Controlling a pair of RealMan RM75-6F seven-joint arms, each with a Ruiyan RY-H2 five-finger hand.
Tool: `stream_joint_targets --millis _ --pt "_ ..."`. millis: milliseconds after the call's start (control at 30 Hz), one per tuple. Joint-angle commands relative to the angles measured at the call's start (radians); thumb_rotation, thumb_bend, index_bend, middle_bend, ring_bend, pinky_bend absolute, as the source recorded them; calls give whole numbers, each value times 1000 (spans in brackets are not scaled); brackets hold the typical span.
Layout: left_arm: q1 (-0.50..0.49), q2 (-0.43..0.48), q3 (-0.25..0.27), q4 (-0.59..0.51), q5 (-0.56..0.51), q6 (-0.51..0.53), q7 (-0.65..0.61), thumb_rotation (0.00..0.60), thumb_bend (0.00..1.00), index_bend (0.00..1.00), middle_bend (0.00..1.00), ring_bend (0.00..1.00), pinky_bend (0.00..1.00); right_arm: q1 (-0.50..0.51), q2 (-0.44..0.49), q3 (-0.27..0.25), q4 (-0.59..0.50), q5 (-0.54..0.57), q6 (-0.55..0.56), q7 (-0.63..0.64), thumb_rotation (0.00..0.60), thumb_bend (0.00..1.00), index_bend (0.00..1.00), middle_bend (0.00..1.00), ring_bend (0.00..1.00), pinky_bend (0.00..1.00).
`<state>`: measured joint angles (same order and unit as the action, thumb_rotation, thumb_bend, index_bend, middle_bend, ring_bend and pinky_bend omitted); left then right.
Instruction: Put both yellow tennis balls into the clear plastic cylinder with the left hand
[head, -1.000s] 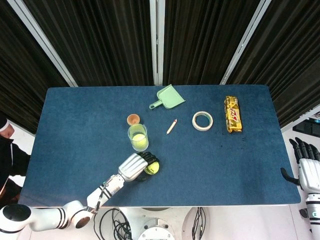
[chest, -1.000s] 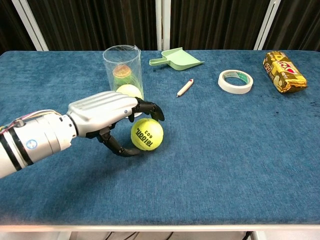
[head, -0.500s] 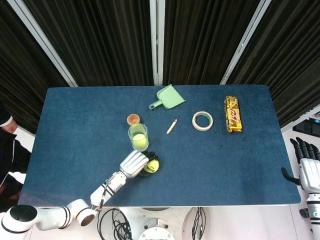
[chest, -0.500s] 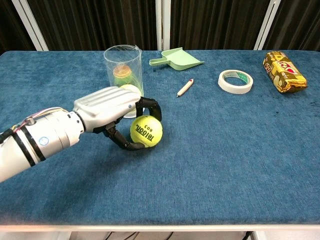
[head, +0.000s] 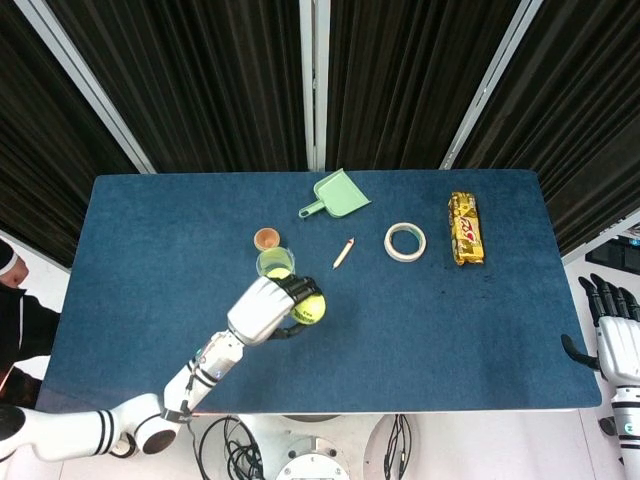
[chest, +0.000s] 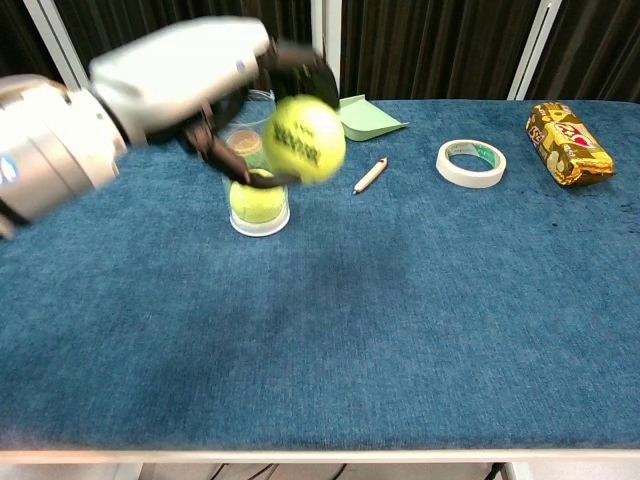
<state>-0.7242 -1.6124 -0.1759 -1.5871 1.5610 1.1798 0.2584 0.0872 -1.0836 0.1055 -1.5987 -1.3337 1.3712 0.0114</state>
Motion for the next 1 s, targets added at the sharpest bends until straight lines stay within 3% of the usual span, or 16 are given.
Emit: stream_joint_targets --millis 33,233,600,700,767,867,1000 --pt "-7 37 -59 -7 -56 8 19 600 285 528 549 519 750 0 1 1 -6 -1 4 -6 600 244 0 0 0 0" --pt "-16 56 -108 38 -141 -11 14 600 285 527 548 519 749 -1 3 2 -13 3 6 -14 600 244 0 0 0 0" --pt "-17 71 -85 81 -190 -50 -28 600 283 510 522 499 725 0 5 3 -13 6 2 -10 600 244 0 0 0 0" --pt "-20 75 -77 80 -186 -59 -48 600 283 388 479 441 661 0 5 3 -12 7 2 -9 600 244 0 0 0 0" --pt "-22 83 -72 75 -189 -71 -59 600 282 253 397 344 572 0 5 4 -12 8 2 -9 600 244 0 0 0 0" --pt "-22 94 -66 69 -203 -84 -59 600 274 126 264 230 473 0 6 3 -13 8 0 -9 600 244 0 0 0 0" --pt "-18 105 -63 58 -196 -75 -71 600 267 65 153 146 386 1 6 3 -13 9 -1 -10 600 244 0 0 0 0"
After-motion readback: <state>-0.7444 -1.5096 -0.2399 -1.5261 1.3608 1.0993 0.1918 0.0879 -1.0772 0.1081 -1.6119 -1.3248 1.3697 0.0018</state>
